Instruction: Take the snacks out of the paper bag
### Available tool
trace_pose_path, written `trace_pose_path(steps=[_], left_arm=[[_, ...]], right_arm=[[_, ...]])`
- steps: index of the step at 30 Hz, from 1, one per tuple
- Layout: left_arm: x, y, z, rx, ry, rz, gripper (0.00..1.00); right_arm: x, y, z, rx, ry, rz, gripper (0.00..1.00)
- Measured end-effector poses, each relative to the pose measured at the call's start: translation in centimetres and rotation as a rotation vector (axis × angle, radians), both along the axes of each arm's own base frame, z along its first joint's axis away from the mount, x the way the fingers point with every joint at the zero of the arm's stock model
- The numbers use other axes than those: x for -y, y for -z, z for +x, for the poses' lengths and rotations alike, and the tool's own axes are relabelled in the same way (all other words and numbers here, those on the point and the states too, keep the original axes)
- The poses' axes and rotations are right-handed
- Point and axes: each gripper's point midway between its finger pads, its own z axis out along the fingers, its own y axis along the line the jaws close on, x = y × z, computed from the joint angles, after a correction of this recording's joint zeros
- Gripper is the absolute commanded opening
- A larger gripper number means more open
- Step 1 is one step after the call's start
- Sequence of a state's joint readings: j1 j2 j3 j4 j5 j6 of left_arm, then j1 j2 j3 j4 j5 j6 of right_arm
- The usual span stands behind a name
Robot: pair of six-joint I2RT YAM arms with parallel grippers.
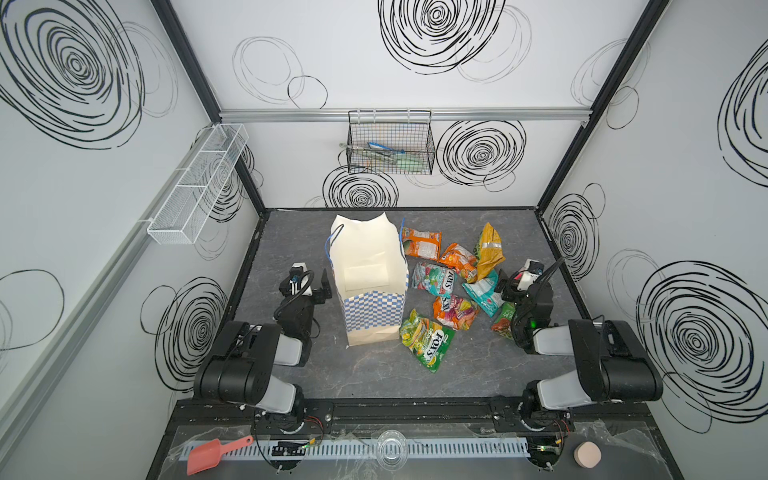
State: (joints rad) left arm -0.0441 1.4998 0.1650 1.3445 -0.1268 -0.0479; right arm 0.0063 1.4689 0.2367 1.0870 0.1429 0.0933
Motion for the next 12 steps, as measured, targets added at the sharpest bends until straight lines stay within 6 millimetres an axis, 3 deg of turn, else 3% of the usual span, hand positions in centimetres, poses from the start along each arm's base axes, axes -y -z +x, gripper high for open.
trace_pose_path(steps=[12], left_arm=[[0.00, 0.27, -0.02, -0.011, 0.000, 0.004, 0.96]], right_arm=[[0.00, -0.01, 0.00, 0.000, 0.001, -0.001, 0.97]])
